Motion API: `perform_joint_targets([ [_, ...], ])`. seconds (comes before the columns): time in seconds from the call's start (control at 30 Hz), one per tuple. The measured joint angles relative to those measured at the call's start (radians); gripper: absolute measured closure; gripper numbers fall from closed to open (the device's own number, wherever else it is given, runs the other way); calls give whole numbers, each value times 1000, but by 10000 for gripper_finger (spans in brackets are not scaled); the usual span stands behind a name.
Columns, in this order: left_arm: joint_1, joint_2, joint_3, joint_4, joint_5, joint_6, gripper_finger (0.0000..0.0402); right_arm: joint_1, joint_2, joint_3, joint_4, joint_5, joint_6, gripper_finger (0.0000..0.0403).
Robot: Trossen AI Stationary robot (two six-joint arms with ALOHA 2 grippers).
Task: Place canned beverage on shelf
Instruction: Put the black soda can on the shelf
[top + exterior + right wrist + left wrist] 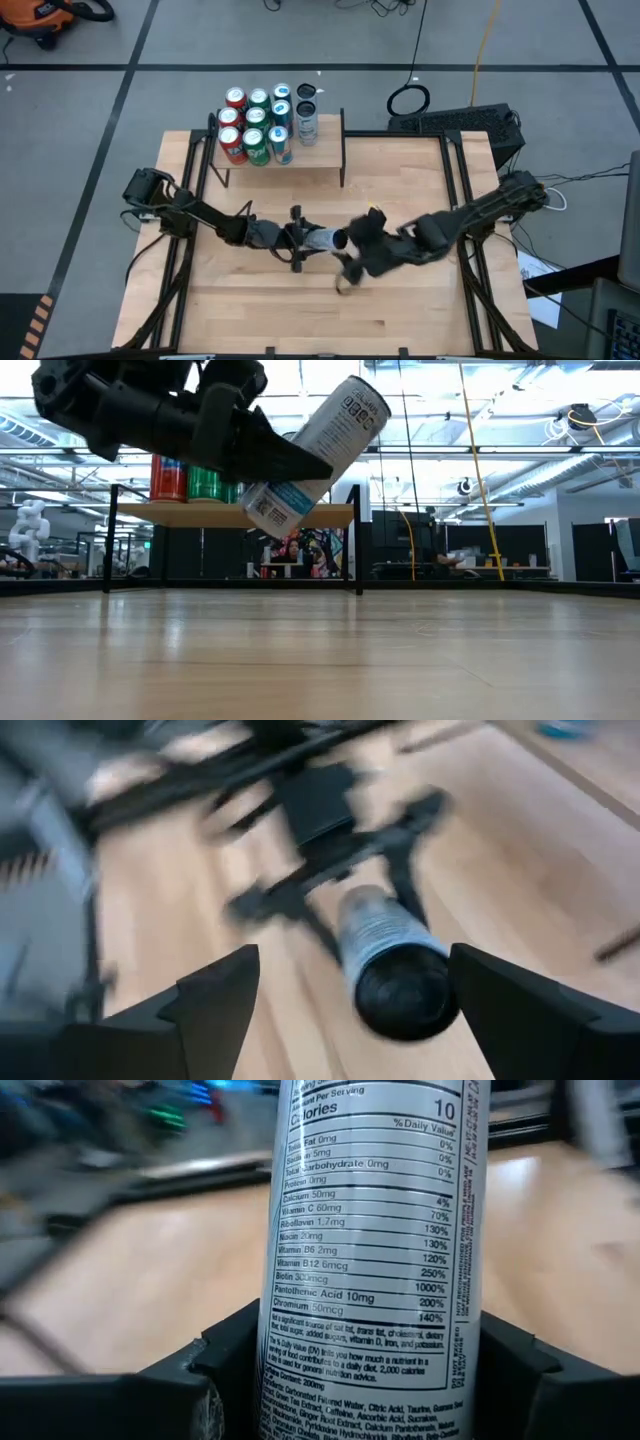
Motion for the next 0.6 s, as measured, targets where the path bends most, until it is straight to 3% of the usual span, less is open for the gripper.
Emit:
perform_joint_targets([
  [0.07, 31, -2, 0, -5, 168, -60, 151, 43, -12, 0, -19, -23, -126, 86],
  [0.2, 114, -3, 0, 37, 742, -200, 150, 116, -2, 0, -69, 28, -253, 86],
  [0.27, 134, -4, 0, 82, 920, -261, 150, 132, 10, -1, -40, 50, -294, 86],
  [0.37, 142, -6, 0, 123, 1036, -294, 149, 143, 42, -1, 80, 52, -413, 85],
  [0.6, 138, -5, 0, 139, 1115, -311, 148, 116, 132, -2, 348, -71, -798, 85],
])
